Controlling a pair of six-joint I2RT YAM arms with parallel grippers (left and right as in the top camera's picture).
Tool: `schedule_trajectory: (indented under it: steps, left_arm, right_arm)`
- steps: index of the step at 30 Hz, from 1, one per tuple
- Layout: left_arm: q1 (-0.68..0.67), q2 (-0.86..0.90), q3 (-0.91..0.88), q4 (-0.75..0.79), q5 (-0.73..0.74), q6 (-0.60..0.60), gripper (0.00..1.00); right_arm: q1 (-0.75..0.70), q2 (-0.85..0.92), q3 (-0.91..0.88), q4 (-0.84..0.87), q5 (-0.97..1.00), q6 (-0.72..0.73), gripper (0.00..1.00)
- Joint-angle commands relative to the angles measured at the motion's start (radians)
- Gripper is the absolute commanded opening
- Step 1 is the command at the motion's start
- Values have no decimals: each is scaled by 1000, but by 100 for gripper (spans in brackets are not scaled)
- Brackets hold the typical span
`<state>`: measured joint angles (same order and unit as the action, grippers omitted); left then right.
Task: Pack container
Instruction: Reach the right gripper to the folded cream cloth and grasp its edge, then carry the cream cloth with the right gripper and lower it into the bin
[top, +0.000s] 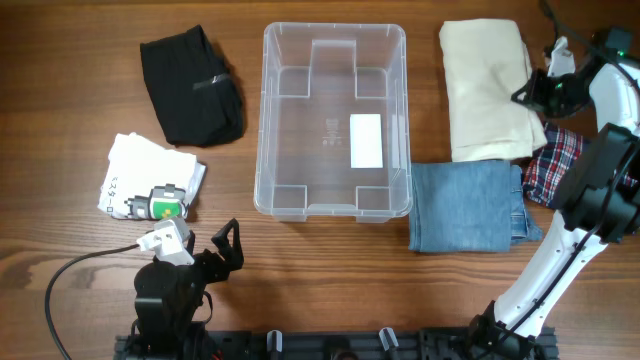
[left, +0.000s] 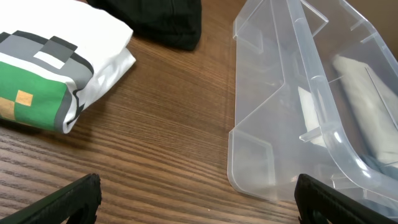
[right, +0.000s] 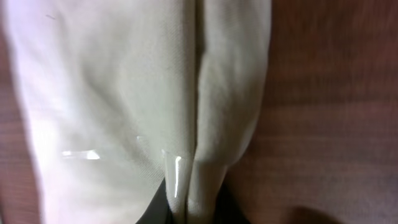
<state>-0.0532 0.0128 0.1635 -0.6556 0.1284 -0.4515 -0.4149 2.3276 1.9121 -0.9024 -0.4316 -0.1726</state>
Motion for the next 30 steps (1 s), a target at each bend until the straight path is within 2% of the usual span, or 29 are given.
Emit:
schedule_trajectory:
  steps: [1, 10, 15, 21, 25, 30]
  left_arm:
    - [-1, -10, -3, 3, 5, -5, 100]
    - [-1, -10, -3, 3, 5, -5, 100]
    - [-1, -10, -3, 3, 5, -5, 100]
    - [-1, -10, -3, 3, 5, -5, 100]
    - [-1, -10, -3, 3, 5, -5, 100]
    - [-1, -10, -3, 3, 5, -5, 100]
  right_arm:
    - [24, -132, 70, 34, -147, 90, 4]
    - [52, -367, 70, 15, -379, 279, 4]
    - [84, -513, 70, -40, -440, 280, 4]
    - [271, -659, 70, -71, -445, 277, 4]
    - [435, -682, 70, -72, -439, 281, 4]
    - [621, -678, 49, -68, -244, 338, 4]
